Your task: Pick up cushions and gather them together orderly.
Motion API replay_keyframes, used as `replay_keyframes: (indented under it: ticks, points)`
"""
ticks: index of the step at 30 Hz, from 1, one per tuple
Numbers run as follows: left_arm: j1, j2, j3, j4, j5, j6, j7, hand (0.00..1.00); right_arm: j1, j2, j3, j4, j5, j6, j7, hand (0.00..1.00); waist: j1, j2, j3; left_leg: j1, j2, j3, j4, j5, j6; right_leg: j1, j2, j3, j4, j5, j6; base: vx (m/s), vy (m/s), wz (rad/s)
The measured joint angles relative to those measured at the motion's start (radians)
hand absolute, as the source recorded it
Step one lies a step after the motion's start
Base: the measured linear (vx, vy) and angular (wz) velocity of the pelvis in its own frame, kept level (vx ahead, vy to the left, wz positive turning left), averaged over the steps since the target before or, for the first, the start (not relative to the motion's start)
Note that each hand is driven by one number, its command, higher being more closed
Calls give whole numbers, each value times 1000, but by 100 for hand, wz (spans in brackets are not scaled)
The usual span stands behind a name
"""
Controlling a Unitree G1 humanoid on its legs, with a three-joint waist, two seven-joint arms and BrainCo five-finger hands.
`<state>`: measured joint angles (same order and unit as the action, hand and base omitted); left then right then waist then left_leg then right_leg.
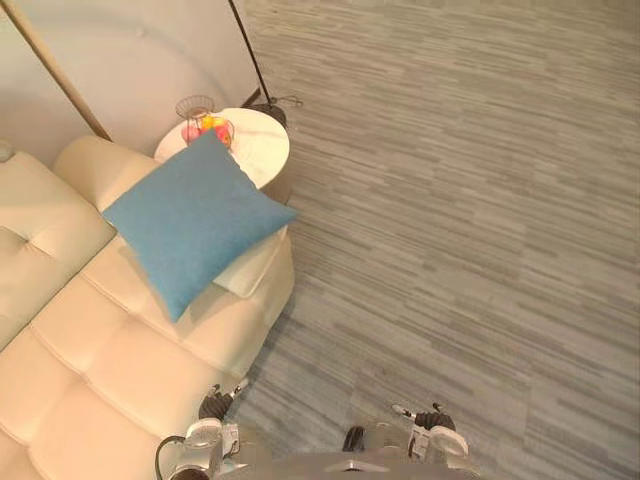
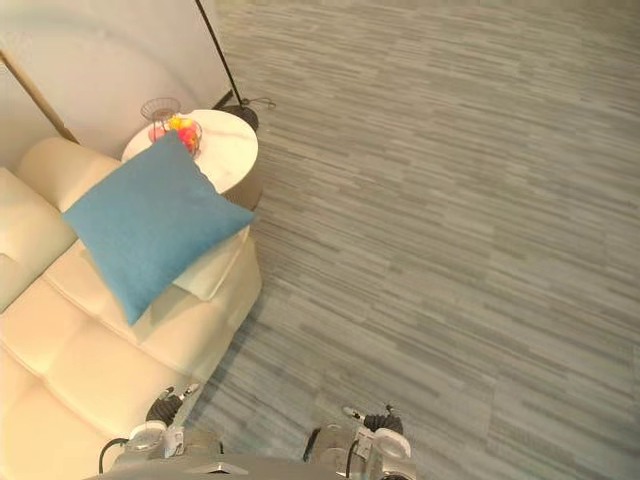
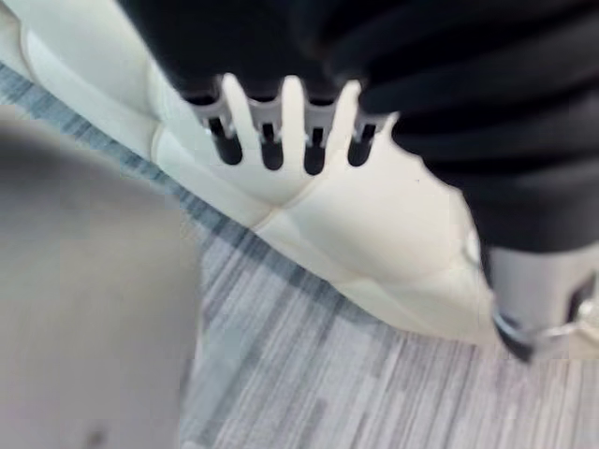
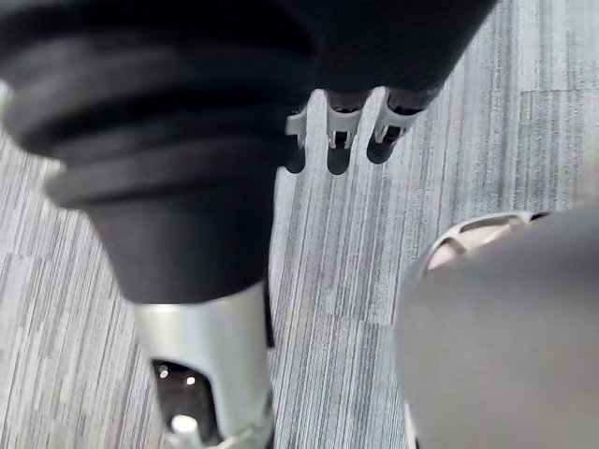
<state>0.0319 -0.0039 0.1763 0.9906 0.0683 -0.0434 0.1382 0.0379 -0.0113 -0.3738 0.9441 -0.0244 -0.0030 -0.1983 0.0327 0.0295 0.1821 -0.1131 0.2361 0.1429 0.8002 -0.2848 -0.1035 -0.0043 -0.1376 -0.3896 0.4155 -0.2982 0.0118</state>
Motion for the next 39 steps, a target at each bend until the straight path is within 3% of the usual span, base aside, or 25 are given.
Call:
replay_keyframes:
  ticks: [3, 4, 5, 6, 8, 12, 14, 16, 18, 20, 21, 22, 24, 25, 28, 30, 31, 34, 36, 39]
  points:
    - [0, 1, -2, -14, -13, -2, 0, 0, 3, -2, 1, 14, 0, 0, 0, 0, 0, 1, 0, -88, -32, 109, -106, -20, 13, 76, -21, -38, -48, 6, 10, 228, 26, 31]
    - [0, -1, -4, -25, -17, -2, 0, 0, 3, -4, 2, 11, 0, 0, 0, 0, 2, 5, -2, -127, -50, 145, -223, 25, 41, 83, -23, -49, -50, 8, 22, 265, 118, 35]
    - [-3, -10, -2, -29, -24, -2, -5, 0, 5, -8, 3, 3, 0, 0, -1, 0, 12, 25, -5, -162, -79, 174, -358, 181, 116, 99, -4, -53, -52, -1, 61, 265, 118, 38]
    - [-8, -3, -3, -29, -24, -5, -6, 0, 4, -3, 6, 2, 1, 3, -2, 0, 15, 2, -4, -149, -94, 181, -377, 191, 112, 106, -19, -46, -61, -1, 69, 291, 96, 54]
    - [-10, 8, 2, -38, -26, -8, -8, 0, 9, 19, 9, 1, 0, 5, -2, 0, 22, -31, 0, -128, -143, 168, -450, 215, 147, 138, -21, -26, -142, 46, 64, 259, 71, 62]
    - [-4, 2, 26, -39, -46, -10, -7, 0, -11, 50, 22, -5, -2, 5, -1, 0, 56, -35, 3, -58, -157, 178, -498, 215, 147, 229, 1, 9, -242, 147, 66, 170, 24, 17]
    - [6, 3, 54, -36, -46, -9, -9, 0, -11, 52, 37, 2, -3, 5, 0, 0, 56, -45, -4, -17, -166, 181, -524, 215, 146, 249, -2, 29, -240, 163, 74, 80, -28, 1]
    - [11, 9, 61, -25, -45, -7, -10, 0, -11, 44, 42, 22, -12, 6, 0, 0, 51, -57, -13, -2, -181, 172, -552, 214, 146, 243, -15, 30, -202, 163, 76, 51, 1, 15]
    - [10, 11, 58, -16, -46, -7, -11, 0, -10, 20, 48, 54, -22, 6, 1, 0, 47, -55, -15, 16, -197, 149, -582, 209, 146, 180, -43, 30, -38, 154, 91, 35, 44, 33]
    - [10, 20, 55, -17, -47, -7, -12, 0, -1, 8, 42, 50, -16, 7, 4, 0, 42, -61, -12, 40, -224, 105, -603, 191, 154, 91, -100, 45, 196, 170, 122, 41, 61, 60]
    - [12, 39, 44, -14, -46, -5, -12, 0, 0, 9, 44, 52, -21, 3, 5, 0, 22, -80, -2, 63, -248, 60, -611, 187, 159, 16, -131, 105, 385, 165, 130, 77, 32, 100]
    - [11, 52, 35, -11, -47, 2, -11, 0, -1, 10, 56, 51, -22, 3, 9, 0, 17, -92, -7, 73, -253, 24, -611, 184, 164, -18, -127, 129, 435, 102, 113, 96, 15, 102]
    - [12, 52, 25, -11, -47, 2, -9, 0, 1, 12, 57, 51, -21, -2, 15, 0, 20, -92, -7, 94, -248, -38, -613, 184, 166, -72, -92, 141, 412, 26, 94, 113, -29, 92]
    - [12, 51, 25, -11, -47, 2, -9, 0, 2, 12, 57, 50, -21, -2, 15, 0, 19, -91, -7, 95, -247, -55, -613, 185, 166, -85, -83, 149, 386, 15, 90, 95, -65, 112]
    - [9, 41, 30, -12, -47, 2, -4, 0, 1, 12, 56, 42, -19, -3, 15, 0, 18, -79, -11, 97, -231, -143, -611, 169, 142, -134, -12, 254, 102, 21, 79, 87, -143, 91]
    - [11, 33, 47, -15, -47, 1, 2, 0, 7, 18, 56, 43, -20, -2, 15, 0, 22, -89, -20, 91, -230, -147, -604, 156, 117, -116, 4, 285, -112, 124, 54, 157, -243, 57]
    - [11, 30, 60, -12, -47, 1, 2, 0, 15, 31, 47, 40, -13, -2, 15, 0, 25, -108, -34, 86, -238, -153, -584, 145, 99, -110, -8, 289, -147, 234, 69, 198, -282, 28]
    - [21, -11, 64, 4, -47, 1, 10, 0, 22, 3, 49, 15, -22, 1, 14, 0, 25, -34, -62, 75, -177, -146, -576, 132, 57, -90, 35, 237, -182, 227, 56, 196, -212, 16]
    - [21, -23, 64, 12, -47, 1, 10, 0, 32, -6, 47, 13, -22, -1, 14, 0, 19, -11, -75, 84, -159, -145, -596, 140, 40, -53, 51, 203, -213, 227, 55, 211, -142, 38]
    - [22, -13, 58, 19, -47, 1, 8, 0, 34, 3, 48, 18, -22, 0, 15, 0, 22, -25, -79, 134, -152, -174, -665, 168, 23, 11, 61, 157, -270, 228, 54, 149, -74, 39]
